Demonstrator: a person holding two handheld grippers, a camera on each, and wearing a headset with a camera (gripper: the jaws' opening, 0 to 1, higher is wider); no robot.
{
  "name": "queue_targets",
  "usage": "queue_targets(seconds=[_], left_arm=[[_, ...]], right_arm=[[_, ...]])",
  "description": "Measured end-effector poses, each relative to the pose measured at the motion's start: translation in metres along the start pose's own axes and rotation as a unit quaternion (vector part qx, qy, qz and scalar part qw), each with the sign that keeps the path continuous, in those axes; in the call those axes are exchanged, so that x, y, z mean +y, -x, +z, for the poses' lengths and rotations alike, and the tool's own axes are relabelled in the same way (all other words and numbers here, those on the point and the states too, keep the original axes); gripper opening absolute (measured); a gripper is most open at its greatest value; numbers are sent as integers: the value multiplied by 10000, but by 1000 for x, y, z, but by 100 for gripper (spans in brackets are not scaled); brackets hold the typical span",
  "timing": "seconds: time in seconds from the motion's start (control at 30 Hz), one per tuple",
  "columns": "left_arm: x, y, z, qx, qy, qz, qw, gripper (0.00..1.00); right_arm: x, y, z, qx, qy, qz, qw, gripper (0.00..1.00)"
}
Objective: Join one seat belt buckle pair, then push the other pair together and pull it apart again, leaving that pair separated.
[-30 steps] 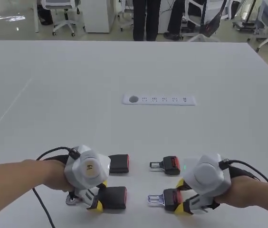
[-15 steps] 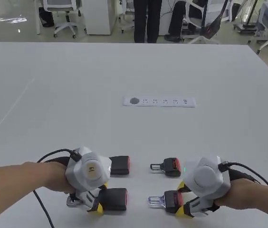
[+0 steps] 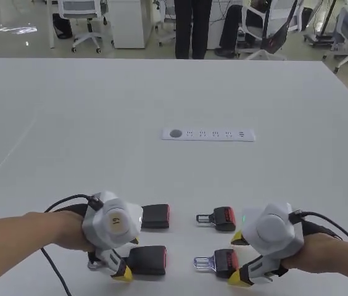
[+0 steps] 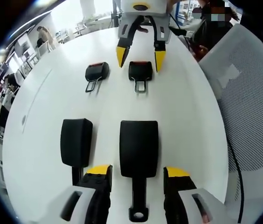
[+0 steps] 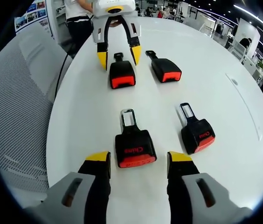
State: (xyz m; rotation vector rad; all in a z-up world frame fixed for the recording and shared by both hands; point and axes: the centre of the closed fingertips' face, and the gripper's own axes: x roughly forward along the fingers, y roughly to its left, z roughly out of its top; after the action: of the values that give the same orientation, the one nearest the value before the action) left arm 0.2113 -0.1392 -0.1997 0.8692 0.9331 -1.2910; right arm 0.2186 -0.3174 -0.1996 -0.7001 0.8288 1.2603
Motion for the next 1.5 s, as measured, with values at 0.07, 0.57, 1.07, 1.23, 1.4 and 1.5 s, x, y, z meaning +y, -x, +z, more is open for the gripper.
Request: queue_targets(seconds=[0.07, 0.57, 1.07, 1.23, 1.4, 1.5], left_arm=[[0, 2, 0, -56, 38, 29, 10000, 47], [14, 25, -3, -311, 418, 346, 9980, 52], [50, 41, 6, -770, 872, 667, 9910, 53], [62, 40, 6, -844, 953, 718, 9893, 53], [67, 39, 12, -838, 934, 708, 9896, 53], [71, 38, 14, -817, 895, 696, 9902, 53]], right_arm=[[-1, 6, 5, -94, -62, -32, 9999, 48], [-22, 24, -5, -226, -349, -317, 9986, 52], [-51, 38, -4, -376, -455, -602, 9964, 54], [-58, 41, -2, -401, -453, -648, 9961, 54], [-65, 41, 2, -428, -376, -632, 9964, 53], [-71, 39, 2, -428, -302, -610, 9968, 52]])
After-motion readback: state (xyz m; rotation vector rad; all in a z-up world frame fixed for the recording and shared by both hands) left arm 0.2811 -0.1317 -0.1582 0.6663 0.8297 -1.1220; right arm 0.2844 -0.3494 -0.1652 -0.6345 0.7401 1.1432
